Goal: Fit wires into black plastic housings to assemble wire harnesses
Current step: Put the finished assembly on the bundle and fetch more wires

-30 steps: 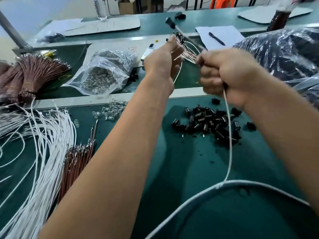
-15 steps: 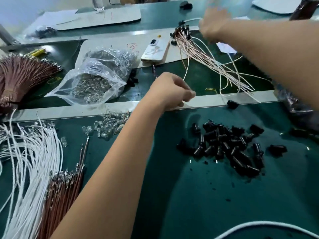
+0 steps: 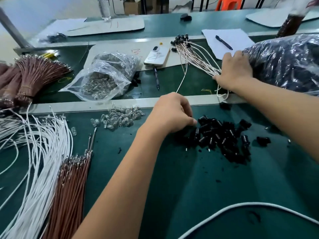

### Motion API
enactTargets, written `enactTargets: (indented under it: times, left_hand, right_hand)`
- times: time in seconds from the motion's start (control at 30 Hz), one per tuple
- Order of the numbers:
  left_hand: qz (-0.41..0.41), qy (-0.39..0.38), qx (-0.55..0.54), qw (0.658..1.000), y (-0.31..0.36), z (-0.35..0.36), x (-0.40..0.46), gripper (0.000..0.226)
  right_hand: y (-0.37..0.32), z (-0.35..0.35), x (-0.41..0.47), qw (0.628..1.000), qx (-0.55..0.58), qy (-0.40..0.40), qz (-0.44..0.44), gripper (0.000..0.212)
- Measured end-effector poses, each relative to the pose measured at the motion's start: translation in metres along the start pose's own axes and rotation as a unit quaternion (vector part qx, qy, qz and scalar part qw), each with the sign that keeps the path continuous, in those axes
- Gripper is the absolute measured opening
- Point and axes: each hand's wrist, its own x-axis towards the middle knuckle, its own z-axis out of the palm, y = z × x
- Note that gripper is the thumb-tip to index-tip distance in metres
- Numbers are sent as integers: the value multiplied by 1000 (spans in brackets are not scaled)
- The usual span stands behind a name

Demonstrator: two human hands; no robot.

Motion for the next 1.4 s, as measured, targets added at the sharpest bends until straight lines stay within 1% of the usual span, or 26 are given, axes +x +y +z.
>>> enactTargets:
  times: [0.07,0.13,0.2,0.27,0.33,0.4,0.43,0.47,0.53,0.6,0.7,0.73,0.77,0.8,0.83,0.87,0.9,0.93,0.97,1.03,1.07,1.13,1.2,1.27,1.33,1.4]
  left_hand:
    - [-13,54,-24,998,-4,4,-3,19]
    - [-28,103,-43,993,-5,8,-5,17]
    - [-43,133,-68,988,-6,12,-6,16]
    - [-55,147,-101,982,-5,14,-5,15]
    - [-64,158,-138,976,-4,15,-5,13]
    - [-77,173,-173,967,-5,11,-8,10]
    - [-80,185,-189,961,-7,7,-9,9]
    - [-82,198,-207,955,-8,3,-12,8]
    - [-88,229,-247,938,-13,-9,-22,10]
    - [-97,282,-275,914,-21,-23,-35,13]
    - [-117,394,-286,866,-48,-50,-66,17]
    - [-125,425,-283,851,-58,-59,-77,18]
    - [-134,450,-283,836,-69,-66,-88,19]
    - [-145,473,-285,821,-79,-74,-101,20]
    - [-156,492,-290,806,-87,-80,-112,19]
    - [-164,508,-299,791,-94,-85,-123,19]
    - [-167,520,-311,778,-99,-89,-133,19]
    - [-168,528,-327,765,-102,-92,-141,21]
    - [-169,536,-340,754,-104,-95,-148,21]
    - [-173,545,-352,741,-105,-98,-160,18]
    - [-172,546,-355,739,-105,-98,-164,15]
    - [-167,544,-364,738,-103,-99,-170,12]
    - [-165,541,-365,739,-101,-100,-173,12]
    - [-168,534,-357,747,-99,-101,-175,14]
    - [-162,508,-350,770,-96,-102,-174,10]
    - [-146,430,-351,819,-87,-101,-170,4]
  right_hand:
    - [6,-2,-8,999,-28,6,-20,58]
    - [11,-3,-15,995,-86,3,-52,39]
    - [14,-5,-21,987,-135,-5,-88,26]
    - [14,-11,-25,981,-157,-28,-115,26]
    - [10,-25,-28,982,-151,-35,-111,27]
    - [-2,-42,-35,990,-107,-5,-97,27]
    - [-12,-51,-41,992,-75,8,-106,27]
    - [-25,-60,-49,991,-31,3,-130,26]
    - [-56,-78,-73,975,74,-54,-204,20]
    - [-88,-92,-108,945,148,-132,-261,15]
    - [-140,-99,-167,894,190,-232,-334,6]
    - [-157,-96,-185,879,205,-256,-346,7]
    - [-174,-92,-202,870,225,-277,-341,15]
    - [-192,-87,-220,865,241,-296,-326,28]
    - [-209,-82,-236,869,243,-304,-305,40]
    - [-225,-78,-250,881,230,-294,-291,47]
    - [-238,-74,-261,896,218,-270,-277,50]
    - [-249,-70,-268,906,224,-251,-258,50]
    - [-257,-68,-273,907,245,-252,-233,45]
    - [-266,-66,-276,886,306,-296,-185,25]
    - [-267,-65,-277,872,334,-319,-165,18]
    - [-262,-65,-277,850,374,-347,-133,12]
    - [-251,-70,-276,832,415,-350,-113,17]
    - [-241,-78,-272,798,482,-350,-95,20]
    - [-232,-91,-266,748,564,-339,-89,17]
    - [-220,-105,-257,704,636,-306,-80,17]
